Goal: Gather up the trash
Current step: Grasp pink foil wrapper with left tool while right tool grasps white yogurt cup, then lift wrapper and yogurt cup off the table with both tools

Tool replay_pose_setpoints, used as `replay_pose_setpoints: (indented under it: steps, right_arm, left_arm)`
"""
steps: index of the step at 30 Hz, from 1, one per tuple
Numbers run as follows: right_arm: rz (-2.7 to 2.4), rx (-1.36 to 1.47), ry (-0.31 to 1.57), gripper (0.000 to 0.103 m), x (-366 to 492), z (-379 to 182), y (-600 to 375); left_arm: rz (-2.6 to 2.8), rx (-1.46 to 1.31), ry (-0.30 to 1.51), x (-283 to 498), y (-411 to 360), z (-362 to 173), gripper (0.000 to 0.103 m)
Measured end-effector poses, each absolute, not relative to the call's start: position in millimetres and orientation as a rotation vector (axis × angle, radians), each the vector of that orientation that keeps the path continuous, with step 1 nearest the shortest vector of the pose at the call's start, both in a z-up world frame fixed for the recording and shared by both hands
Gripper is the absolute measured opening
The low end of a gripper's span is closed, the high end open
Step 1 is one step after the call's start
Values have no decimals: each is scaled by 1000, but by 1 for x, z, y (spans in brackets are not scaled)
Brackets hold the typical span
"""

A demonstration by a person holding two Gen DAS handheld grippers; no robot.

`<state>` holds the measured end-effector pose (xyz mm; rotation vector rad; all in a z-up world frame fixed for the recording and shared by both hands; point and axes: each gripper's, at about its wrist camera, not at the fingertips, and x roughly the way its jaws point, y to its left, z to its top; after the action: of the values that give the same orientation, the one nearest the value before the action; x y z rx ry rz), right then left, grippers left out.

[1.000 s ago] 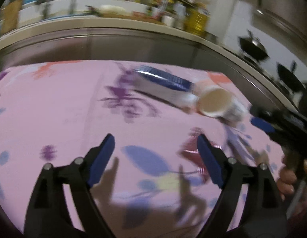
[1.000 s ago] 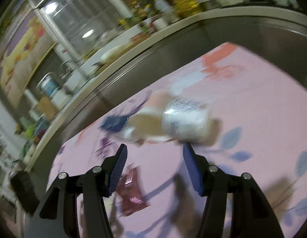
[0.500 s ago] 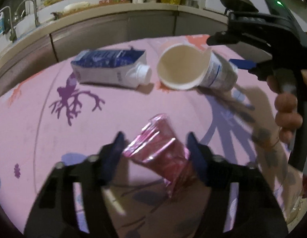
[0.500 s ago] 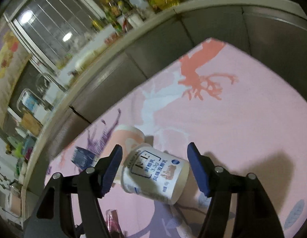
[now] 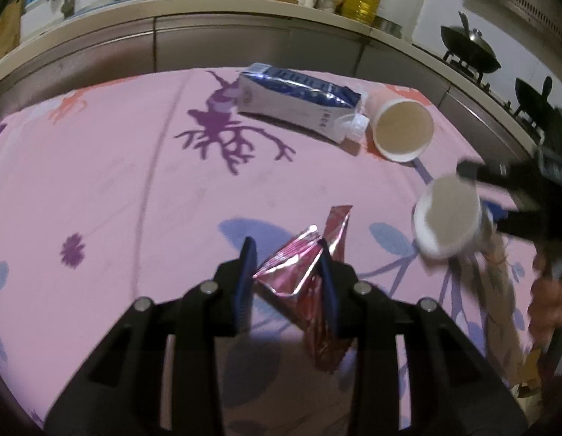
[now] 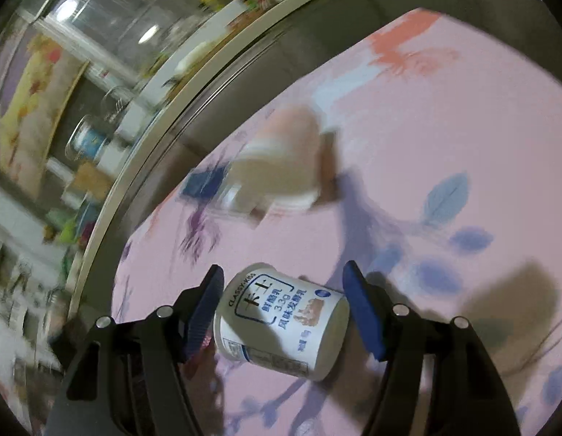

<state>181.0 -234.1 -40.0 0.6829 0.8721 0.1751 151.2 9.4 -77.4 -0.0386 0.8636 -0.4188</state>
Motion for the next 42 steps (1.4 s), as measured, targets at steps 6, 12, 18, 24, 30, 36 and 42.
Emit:
replay_pose_setpoints:
  steps: [6, 12, 18, 24, 30, 36, 42]
  right_arm:
    - [232, 478, 838, 72, 166, -30, -178]
    - [173, 303, 719, 79, 121, -16, -151]
    - [126, 150, 741, 80, 87, -48, -138]
    - [126, 150, 743, 80, 83, -67, -142]
    - [172, 159, 775, 68, 85, -69, -150]
    - [217, 235, 691, 54, 79, -49, -180]
    - [215, 275, 753, 60, 89, -56, -206]
  left_arm:
    - [-423, -30, 867, 143, 15, -76, 32]
    - [-411, -20, 864, 137, 13, -77, 32]
    - [-425, 3, 879, 128, 0, -85, 32]
    - [-429, 35, 866, 116, -10, -87, 32]
    - [-441, 48, 862, 114, -16, -82, 32]
    - [-517, 57, 854, 114, -39, -67, 31]
    - [-552, 82, 846, 110, -66, -64, 32]
